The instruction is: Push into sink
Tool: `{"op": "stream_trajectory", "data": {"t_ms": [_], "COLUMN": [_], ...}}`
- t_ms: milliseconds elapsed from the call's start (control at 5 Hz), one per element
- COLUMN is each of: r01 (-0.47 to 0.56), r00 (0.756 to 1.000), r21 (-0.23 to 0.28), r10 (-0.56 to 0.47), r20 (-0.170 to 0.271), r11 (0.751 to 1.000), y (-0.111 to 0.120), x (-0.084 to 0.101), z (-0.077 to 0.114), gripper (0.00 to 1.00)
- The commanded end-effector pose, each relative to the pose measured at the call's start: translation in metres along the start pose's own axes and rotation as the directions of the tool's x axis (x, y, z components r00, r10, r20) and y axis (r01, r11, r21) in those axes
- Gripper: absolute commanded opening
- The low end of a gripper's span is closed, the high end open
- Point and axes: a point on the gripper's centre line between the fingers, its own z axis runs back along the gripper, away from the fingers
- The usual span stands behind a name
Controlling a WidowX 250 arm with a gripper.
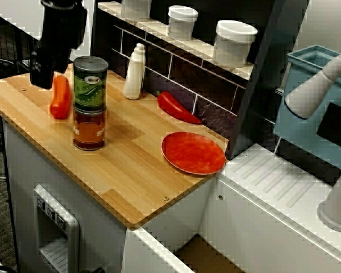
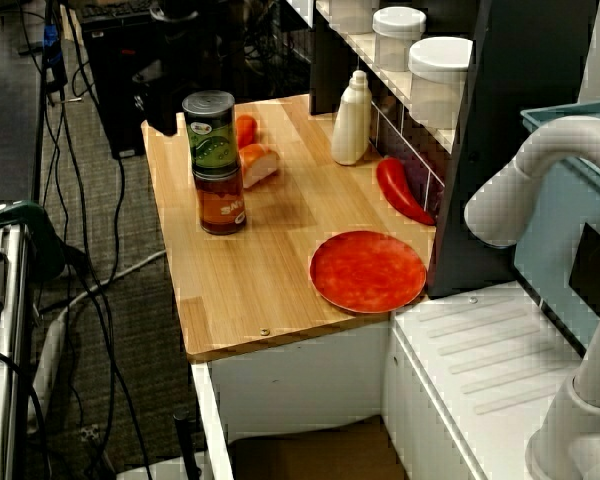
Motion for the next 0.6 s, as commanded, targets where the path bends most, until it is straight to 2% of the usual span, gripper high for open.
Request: {"op": "stream_trajectory", "data": {"t_ms": [0,400], "r01": [-0.039,-0.022], "r00": [0.999,0.999], "r21": [0.049,0.044], "r10": [0.04,0.023], "r20": [-0.015,-0.023], "r11": [0.998,0.999], "y": [0.0253,0.0204], "x": [0.0143,0.0127], "z": [-0.0109,-0.0059], "gripper": [1.0,1.0]}}
